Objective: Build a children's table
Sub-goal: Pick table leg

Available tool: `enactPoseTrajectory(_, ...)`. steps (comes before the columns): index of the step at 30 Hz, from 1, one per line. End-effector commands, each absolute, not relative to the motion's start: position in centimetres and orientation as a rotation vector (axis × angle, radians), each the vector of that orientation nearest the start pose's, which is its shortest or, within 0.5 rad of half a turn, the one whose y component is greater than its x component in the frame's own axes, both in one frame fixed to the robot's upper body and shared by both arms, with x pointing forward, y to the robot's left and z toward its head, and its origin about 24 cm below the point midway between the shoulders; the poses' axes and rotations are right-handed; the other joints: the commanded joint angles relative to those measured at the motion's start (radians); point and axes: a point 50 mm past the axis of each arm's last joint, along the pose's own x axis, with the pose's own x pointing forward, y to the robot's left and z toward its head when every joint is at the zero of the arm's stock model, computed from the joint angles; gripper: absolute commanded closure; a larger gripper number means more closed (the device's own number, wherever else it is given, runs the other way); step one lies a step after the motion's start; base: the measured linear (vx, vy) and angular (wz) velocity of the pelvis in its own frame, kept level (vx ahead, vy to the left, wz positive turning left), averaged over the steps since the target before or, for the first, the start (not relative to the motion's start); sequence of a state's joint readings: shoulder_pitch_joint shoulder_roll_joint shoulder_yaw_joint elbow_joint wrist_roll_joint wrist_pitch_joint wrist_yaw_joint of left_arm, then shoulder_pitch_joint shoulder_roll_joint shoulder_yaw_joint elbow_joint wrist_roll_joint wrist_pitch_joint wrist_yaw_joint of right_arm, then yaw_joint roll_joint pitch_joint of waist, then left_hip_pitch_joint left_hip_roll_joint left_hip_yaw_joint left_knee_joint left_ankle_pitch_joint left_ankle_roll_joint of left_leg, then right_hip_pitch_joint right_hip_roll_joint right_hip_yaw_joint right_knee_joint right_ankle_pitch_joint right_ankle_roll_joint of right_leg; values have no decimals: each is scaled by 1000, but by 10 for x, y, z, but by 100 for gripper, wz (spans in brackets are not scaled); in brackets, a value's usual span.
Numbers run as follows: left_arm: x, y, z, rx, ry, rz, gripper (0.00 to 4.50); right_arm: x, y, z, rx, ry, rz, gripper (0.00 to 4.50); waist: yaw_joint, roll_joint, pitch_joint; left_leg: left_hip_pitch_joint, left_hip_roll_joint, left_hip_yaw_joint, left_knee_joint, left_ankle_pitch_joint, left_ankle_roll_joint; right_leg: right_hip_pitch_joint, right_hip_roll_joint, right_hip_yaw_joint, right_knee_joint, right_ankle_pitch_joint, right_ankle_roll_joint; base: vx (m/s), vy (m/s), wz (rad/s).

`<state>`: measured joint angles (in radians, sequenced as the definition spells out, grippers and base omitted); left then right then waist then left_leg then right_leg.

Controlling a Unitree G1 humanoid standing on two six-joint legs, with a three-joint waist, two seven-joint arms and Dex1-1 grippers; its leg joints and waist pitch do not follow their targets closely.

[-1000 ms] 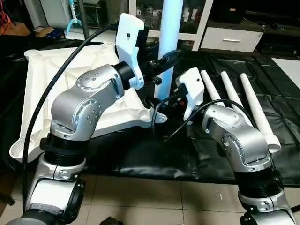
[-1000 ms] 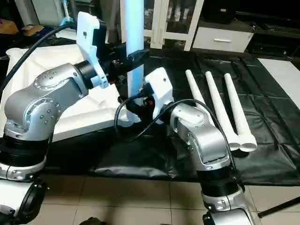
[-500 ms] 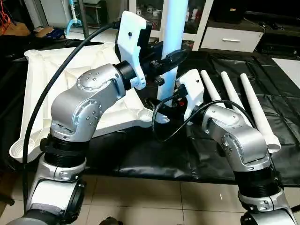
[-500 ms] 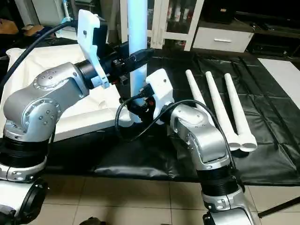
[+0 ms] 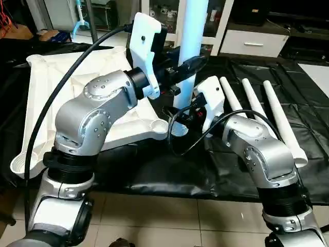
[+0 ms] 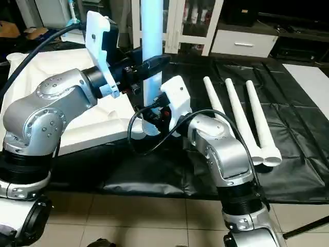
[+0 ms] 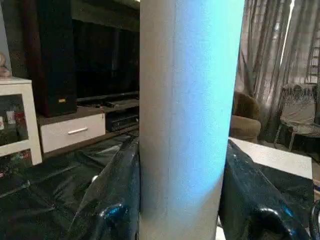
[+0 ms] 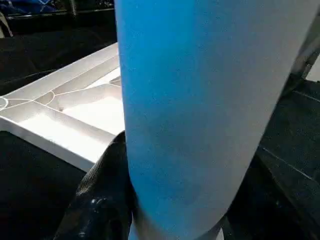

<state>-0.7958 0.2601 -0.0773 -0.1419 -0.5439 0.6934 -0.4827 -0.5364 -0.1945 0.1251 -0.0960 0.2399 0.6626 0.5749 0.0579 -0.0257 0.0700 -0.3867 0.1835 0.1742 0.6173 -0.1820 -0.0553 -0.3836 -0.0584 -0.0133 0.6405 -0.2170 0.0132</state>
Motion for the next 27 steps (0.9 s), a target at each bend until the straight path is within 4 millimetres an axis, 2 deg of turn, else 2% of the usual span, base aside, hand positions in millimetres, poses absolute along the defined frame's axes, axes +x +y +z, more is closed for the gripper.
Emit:
enactPoseTrajectory(1,307,69,244,-12,-184,-1015,273,311,-86,147,-45,105,872,261,-2,17,-77,28,33,-11,-75,-132,-77,39,-56,31,-63,8,-210,0,0,0)
enactPoseTrajectory(2,308,69,244,-14,-178,-1004,273,310,-86,147,-42,105,871,261,-2,16,-77,27,32,-10,-75,-130,-76,39,-56,31,-63,11,-209,0,0,0)
enactPoseTrajectory(3,308,69,244,-17,-174,-1001,238,310,-86,147,-41,104,870,262,-2,16,-77,27,32,-10,-75,-128,-76,40,-56,31,-63,13,-209,0,0,0)
enactPoseTrajectory(5,308,68,242,-81,-137,-1031,203,310,-88,147,-32,102,865,262,-3,16,-78,27,32,-10,-74,-125,-78,39,-55,30,-61,20,-214,0,0,0)
enactPoseTrajectory(8,309,70,240,-90,-117,-1020,193,310,-90,148,-22,99,859,262,0,16,-78,27,32,-10,-74,-126,-75,39,-55,31,-62,21,-219,0,0,0)
enactPoseTrajectory(9,311,71,237,-81,-109,-1005,176,310,-91,148,-16,98,856,262,1,26,-77,27,32,-12,-75,-128,-77,39,-56,30,-61,22,-217,0,0,0)
enactPoseTrajectory(10,311,71,237,-84,-106,-1005,176,310,-92,148,-14,97,856,262,-2,20,-78,28,32,-11,-75,-136,-77,39,-55,30,-63,19,-215,0,0,0)
enactPoseTrajectory(11,311,72,236,-86,-103,-1006,163,310,-92,148,-12,97,855,262,-2,19,-78,28,32,-11,-75,-136,-75,40,-55,30,-63,20,-216,0,0,0)
enactPoseTrajectory(15,316,75,238,-100,-116,-962,157,313,-96,150,19,87,814,262,-3,23,-77,27,32,-11,-75,-142,-77,38,-55,31,-65,6,-214,0,0,0)
enactPoseTrajectory(18,318,77,240,-117,-128,-955,157,318,-100,151,45,83,771,262,-3,21,-79,28,31,-11,-75,-139,-79,39,-55,30,-65,7,-218,0,0,0)
enactPoseTrajectory(19,318,79,244,-140,-155,-968,157,326,-109,154,106,76,690,262,-2,22,-78,28,31,-11,-75,-138,-80,38,-55,30,-65,7,-217,0,0,0)
enactPoseTrajectory(20,317,83,246,-190,-173,-982,157,334,-122,155,179,78,615,262,-4,27,-79,28,30,-11,-74,-137,-81,37,-56,31,-63,9,-222,0,0,0)
enactPoseTrajectory(21,316,84,248,-217,-181,-989,157,338,-129,155,218,79,579,262,-5,24,-79,30,30,-10,-74,-147,-86,36,-56,30,-65,1,-229,0,0,0)
enactPoseTrajectory(23,316,85,248,-224,-183,-991,157,339,-131,155,228,79,570,262,-3,24,-79,30,28,-8,-73,-146,-87,38,-52,29,-65,7,-226,0,0,0)
enactPoseTrajectory(24,311,90,251,-286,-201,-1022,157,342,-148,157,324,84,552,262,-3,25,-80,28,27,-8,-72,-130,-82,41,-51,30,-61,34,-223,0,0,0)
enactPoseTrajectory(26,304,99,253,-353,-223,-1061,157,340,-167,160,436,92,603,262,0,26,-84,26,26,-7,-68,-101,-67,46,-49,28,-57,94,-236,0,0,0)
enactPoseTrajectory(27,304,99,253,-353,-223,-1061,157,340,-167,160,436,92,603,262,0,25,-84,25,24,-7,-68,-95,-58,49,-49,28,-56,109,-241,0,0,0)
